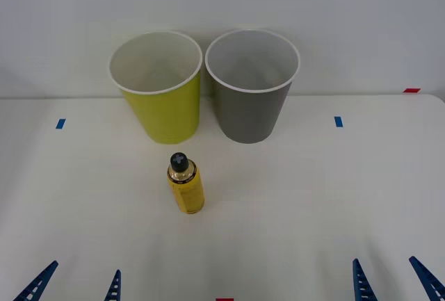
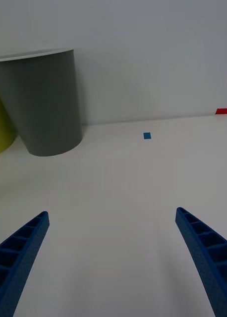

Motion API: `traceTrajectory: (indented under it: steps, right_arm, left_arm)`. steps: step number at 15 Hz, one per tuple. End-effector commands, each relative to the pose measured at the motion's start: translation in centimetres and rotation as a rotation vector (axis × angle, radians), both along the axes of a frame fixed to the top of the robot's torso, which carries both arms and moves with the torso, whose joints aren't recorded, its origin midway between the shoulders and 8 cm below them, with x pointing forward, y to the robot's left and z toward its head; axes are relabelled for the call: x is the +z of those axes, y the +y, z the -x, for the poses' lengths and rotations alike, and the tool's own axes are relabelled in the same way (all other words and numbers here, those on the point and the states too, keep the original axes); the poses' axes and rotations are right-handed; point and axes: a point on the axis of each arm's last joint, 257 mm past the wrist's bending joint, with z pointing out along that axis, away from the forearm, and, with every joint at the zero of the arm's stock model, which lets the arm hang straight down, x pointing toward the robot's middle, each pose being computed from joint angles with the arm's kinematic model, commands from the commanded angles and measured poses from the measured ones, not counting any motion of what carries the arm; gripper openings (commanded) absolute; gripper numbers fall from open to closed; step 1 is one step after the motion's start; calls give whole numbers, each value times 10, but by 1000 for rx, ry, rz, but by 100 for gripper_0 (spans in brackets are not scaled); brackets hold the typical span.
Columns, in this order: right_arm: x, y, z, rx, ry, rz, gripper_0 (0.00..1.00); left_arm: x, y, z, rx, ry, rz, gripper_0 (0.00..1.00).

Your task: Put cans in the gray bin and PET bottles in the light green bin.

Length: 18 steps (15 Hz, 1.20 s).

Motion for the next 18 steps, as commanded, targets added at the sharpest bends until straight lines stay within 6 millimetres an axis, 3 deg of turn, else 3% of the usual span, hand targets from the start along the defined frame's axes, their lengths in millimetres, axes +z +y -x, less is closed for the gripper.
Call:
traceTrajectory:
  steps: [1,18]
  right_arm:
    - [0,0,0,0,0,0,88]
    - [0,0,0,0,0,0,88]
  left_arm:
    - [0,0,0,0,0,0,100]
    - [0,0,0,0,0,0,100]
